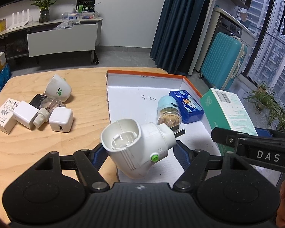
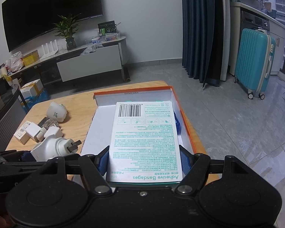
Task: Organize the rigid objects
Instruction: 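Carry the adapter and bandage box toward the white box with both tools, then release the bandage box with the right tool while the left tool drops the adapter in the box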
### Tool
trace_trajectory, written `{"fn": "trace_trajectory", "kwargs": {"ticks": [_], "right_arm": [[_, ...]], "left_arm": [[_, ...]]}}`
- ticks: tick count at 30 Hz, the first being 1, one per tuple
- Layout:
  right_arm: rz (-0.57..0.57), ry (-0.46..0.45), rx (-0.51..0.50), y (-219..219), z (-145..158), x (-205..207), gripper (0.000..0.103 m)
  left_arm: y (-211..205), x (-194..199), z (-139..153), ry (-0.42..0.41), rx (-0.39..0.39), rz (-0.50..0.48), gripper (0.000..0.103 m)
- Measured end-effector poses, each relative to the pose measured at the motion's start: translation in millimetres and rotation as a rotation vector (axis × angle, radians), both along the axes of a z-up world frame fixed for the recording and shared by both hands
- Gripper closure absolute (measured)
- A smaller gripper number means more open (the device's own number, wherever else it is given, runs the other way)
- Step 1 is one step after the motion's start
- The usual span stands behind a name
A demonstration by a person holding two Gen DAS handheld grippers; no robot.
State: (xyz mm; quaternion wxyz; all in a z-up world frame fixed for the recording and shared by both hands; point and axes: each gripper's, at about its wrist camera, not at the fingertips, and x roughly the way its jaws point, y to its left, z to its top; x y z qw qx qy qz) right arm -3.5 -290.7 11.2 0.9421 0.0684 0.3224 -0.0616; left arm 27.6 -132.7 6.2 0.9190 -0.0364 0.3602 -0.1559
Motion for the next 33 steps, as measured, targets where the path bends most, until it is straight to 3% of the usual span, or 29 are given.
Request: {"fn": "trace_trajectory", "kwargs": {"ticks": [21, 33], "right_arm": [[-0.044, 0.043, -0.003, -14.9, -16.8, 6.4, 0.018], [-0.074, -0.031, 0.033, -27.5, -9.3, -3.2, 0.019]], "left_arm": [[-15.8, 10.8, -12.2, 0.027, 0.011, -0.042, 0.028], [-22.8, 12.5, -16.1, 0.038, 0.012, -0.058, 0.028]]}}
